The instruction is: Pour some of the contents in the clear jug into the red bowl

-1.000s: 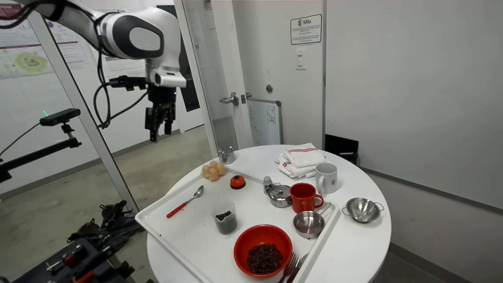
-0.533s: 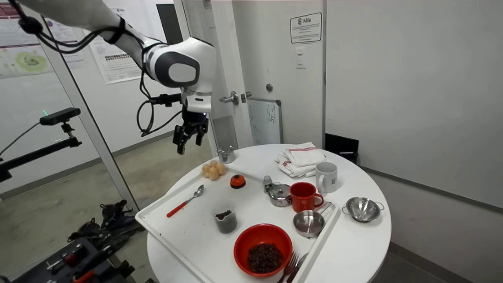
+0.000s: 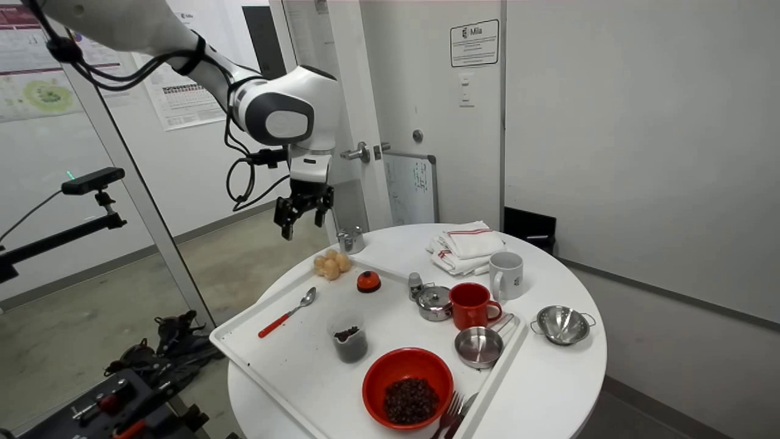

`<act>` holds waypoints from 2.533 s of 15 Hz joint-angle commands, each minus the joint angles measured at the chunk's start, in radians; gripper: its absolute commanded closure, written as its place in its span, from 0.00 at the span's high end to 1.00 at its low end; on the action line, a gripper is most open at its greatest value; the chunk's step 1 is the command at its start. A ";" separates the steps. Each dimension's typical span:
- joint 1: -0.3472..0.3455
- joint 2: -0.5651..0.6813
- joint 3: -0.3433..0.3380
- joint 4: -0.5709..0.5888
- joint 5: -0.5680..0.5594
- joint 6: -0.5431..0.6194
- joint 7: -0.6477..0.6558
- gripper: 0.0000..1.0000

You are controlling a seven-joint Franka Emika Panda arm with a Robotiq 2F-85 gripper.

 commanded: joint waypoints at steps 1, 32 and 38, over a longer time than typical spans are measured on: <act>0.055 0.031 -0.029 0.019 -0.034 0.024 0.236 1.00; 0.201 0.244 -0.251 0.065 -0.393 -0.029 1.278 1.00; 0.304 0.291 -0.342 0.158 -0.384 -0.014 1.278 1.00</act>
